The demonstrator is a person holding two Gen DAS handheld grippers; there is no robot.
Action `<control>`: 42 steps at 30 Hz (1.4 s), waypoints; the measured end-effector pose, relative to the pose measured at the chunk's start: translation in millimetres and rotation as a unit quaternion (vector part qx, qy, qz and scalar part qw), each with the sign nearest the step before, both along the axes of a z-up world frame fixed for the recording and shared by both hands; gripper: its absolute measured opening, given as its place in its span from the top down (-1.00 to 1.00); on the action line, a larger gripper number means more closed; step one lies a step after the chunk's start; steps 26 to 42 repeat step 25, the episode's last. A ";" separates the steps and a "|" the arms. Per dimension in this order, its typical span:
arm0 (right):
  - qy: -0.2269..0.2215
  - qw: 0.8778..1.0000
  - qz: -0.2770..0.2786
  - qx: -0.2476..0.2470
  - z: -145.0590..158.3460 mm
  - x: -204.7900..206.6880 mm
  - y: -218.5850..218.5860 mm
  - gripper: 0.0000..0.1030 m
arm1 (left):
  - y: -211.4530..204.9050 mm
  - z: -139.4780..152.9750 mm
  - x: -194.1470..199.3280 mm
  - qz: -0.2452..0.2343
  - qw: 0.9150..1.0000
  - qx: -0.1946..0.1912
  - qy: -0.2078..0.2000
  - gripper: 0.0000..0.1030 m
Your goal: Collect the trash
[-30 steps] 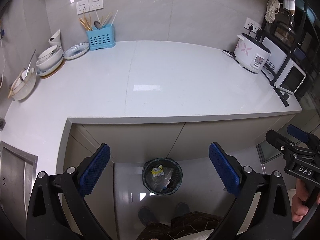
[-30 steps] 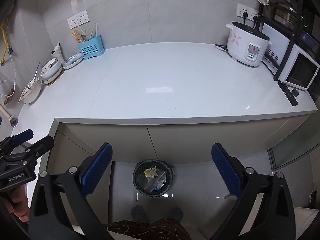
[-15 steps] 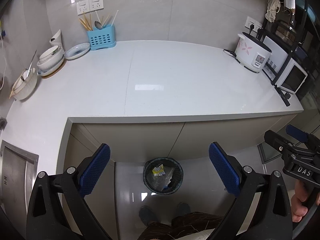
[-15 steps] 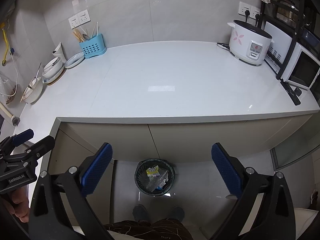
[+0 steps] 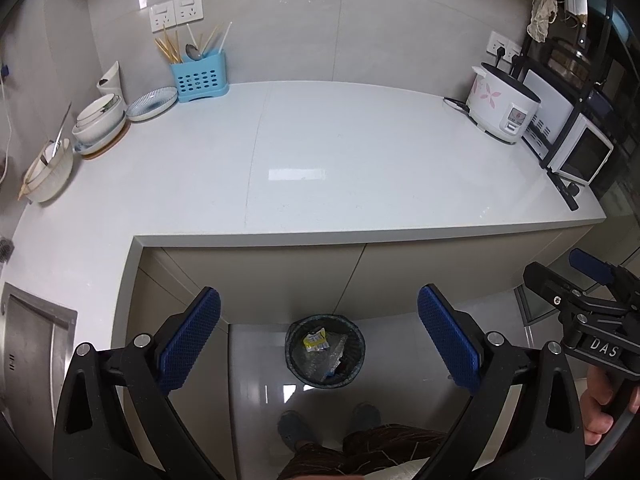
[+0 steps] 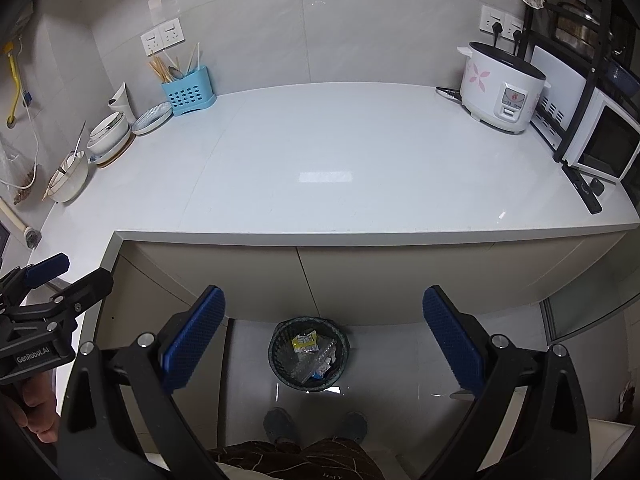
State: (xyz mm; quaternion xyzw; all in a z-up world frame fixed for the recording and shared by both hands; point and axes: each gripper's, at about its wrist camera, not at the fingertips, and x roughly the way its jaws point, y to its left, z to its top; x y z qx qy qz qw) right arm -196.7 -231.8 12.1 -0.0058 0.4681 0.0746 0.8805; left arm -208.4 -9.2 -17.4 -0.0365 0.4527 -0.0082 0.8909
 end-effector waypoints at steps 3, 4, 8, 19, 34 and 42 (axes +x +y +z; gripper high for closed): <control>-0.001 1.000 0.000 -0.001 0.0 -0.2 0.2 -0.85 | -1.5 0.2 -0.5 0.004 1.000 0.012 -0.002 -0.88; -0.001 1.000 0.001 -0.002 0.0 -0.1 0.1 -0.85 | -2.2 0.1 -0.6 0.007 1.000 0.019 -0.003 -0.88; -0.002 1.000 0.004 -0.004 0.2 -0.1 0.0 -0.85 | -2.4 -0.4 0.5 0.009 1.000 0.022 0.001 -0.88; -0.003 1.000 0.005 -0.007 -0.5 0.4 1.8 -0.85 | 0.3 -1.6 1.1 0.010 1.000 0.017 0.000 -0.88; -0.003 1.000 0.006 -0.008 -0.4 1.0 1.3 -0.85 | -0.5 -2.9 1.1 0.008 1.000 0.010 0.000 -0.88; -0.003 1.000 0.006 -0.008 -0.4 1.0 1.3 -0.85 | -0.5 -2.9 1.1 0.008 1.000 0.010 0.000 -0.88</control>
